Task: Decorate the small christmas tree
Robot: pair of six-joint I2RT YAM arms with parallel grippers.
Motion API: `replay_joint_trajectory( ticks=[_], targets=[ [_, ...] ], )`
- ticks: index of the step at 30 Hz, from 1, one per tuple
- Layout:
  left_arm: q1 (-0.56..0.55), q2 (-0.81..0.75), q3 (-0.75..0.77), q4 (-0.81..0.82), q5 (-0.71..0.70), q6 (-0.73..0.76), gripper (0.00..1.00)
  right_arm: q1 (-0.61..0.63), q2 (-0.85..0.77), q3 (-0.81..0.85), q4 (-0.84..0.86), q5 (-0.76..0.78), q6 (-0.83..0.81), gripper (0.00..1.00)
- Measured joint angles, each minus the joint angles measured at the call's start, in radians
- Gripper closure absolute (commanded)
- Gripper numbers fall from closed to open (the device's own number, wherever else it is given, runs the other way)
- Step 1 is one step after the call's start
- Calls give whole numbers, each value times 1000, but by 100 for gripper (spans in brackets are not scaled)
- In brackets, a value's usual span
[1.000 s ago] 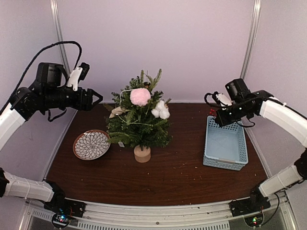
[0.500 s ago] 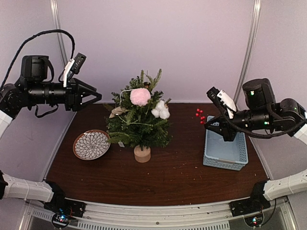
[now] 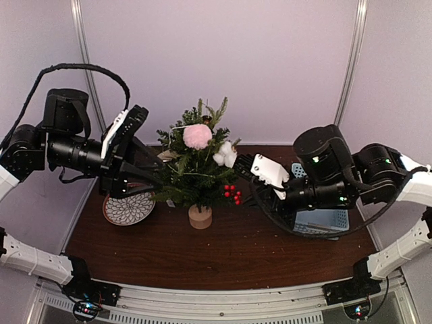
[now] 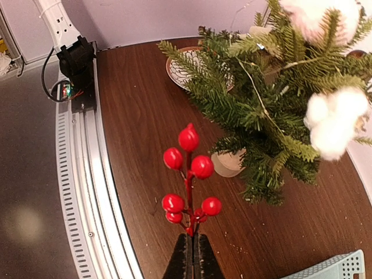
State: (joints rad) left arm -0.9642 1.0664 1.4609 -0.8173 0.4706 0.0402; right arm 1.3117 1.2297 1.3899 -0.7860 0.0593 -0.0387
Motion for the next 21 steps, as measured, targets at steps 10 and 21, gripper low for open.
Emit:
replay_joint_trajectory(
  ticks=[10,21],
  targets=[
    [-105,23,-49,60,-23,43,53,38,111,57,83,9,-53,100],
    [-111,105,-49,143,-39,83,60,52,153,98,126,6,-108,100]
  ],
)
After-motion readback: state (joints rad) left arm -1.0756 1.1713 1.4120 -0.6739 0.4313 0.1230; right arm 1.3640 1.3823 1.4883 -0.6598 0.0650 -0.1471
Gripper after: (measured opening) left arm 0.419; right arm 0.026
